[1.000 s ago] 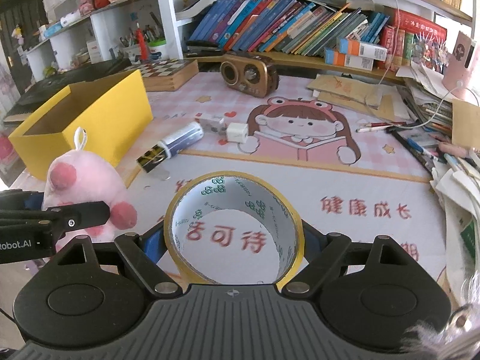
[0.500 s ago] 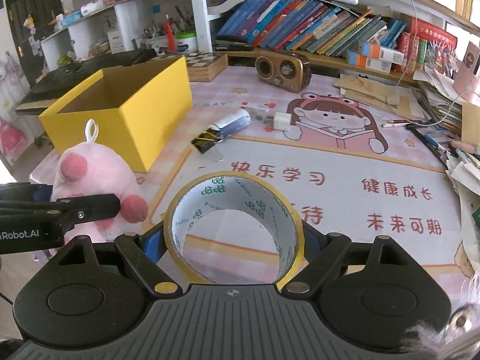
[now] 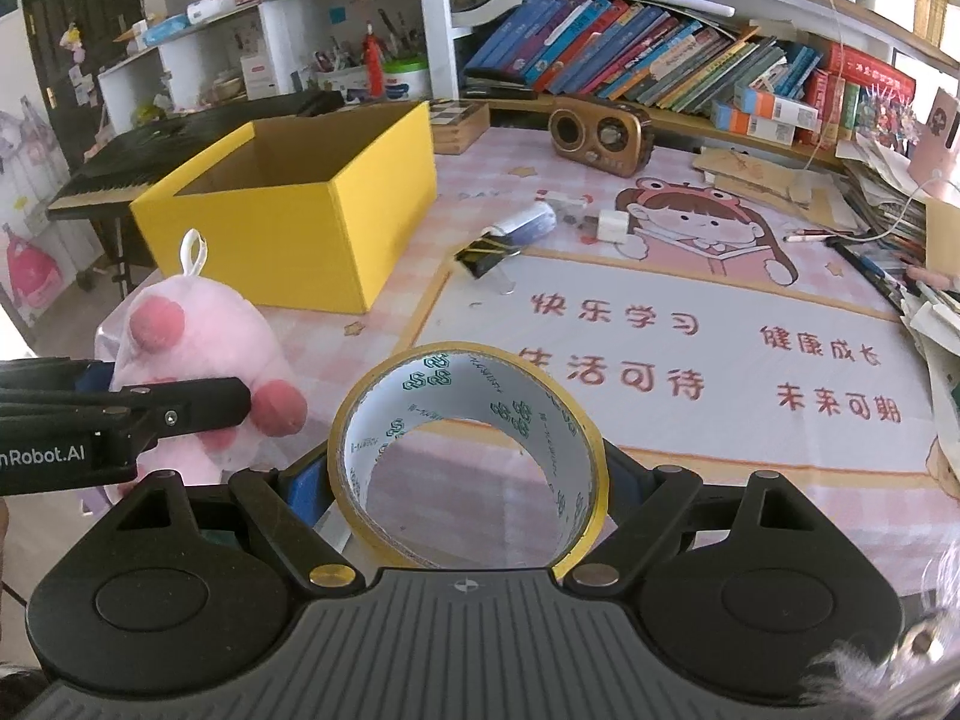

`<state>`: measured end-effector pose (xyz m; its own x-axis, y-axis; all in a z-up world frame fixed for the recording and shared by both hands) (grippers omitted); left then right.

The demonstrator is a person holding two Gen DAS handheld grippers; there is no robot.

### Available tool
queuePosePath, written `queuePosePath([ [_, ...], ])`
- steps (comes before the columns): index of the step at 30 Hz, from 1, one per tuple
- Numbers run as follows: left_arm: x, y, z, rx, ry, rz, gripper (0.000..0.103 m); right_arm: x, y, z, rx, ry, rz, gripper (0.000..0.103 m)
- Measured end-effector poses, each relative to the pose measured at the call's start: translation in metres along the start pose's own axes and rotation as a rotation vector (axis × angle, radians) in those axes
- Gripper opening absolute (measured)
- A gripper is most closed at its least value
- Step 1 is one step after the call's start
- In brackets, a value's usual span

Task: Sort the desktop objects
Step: 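Lift the pink pig and yellow tape, carry both toward the yellow box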

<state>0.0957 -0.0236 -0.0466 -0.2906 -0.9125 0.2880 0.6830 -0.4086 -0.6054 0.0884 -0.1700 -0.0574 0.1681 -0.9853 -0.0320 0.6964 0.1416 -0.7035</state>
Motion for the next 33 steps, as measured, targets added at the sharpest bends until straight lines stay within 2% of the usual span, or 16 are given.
queuePosePath([
  [14, -0.038, -0.035, -0.016, 0.024, -0.042, 0.029, 0.057, -0.054, -0.007, -0.014, -0.007, -0.049, 0.045, 0.085],
  [33, -0.083, -0.065, -0.021, 0.074, -0.113, 0.101, 0.057, -0.113, 0.003, -0.004, -0.004, -0.141, 0.125, 0.085],
])
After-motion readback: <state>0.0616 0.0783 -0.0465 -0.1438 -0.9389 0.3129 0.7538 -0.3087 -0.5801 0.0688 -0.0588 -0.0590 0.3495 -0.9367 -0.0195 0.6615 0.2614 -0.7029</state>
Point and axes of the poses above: each gripper's, at about its wrist camera, not at the fingertips, and y roughly the way its jaws point, x to its right, z to its top, the point moved 10 cm from there along y, roughly the way its jaws point, and after that the axes turned 4 degrees about -z, right-handed, at the moved point
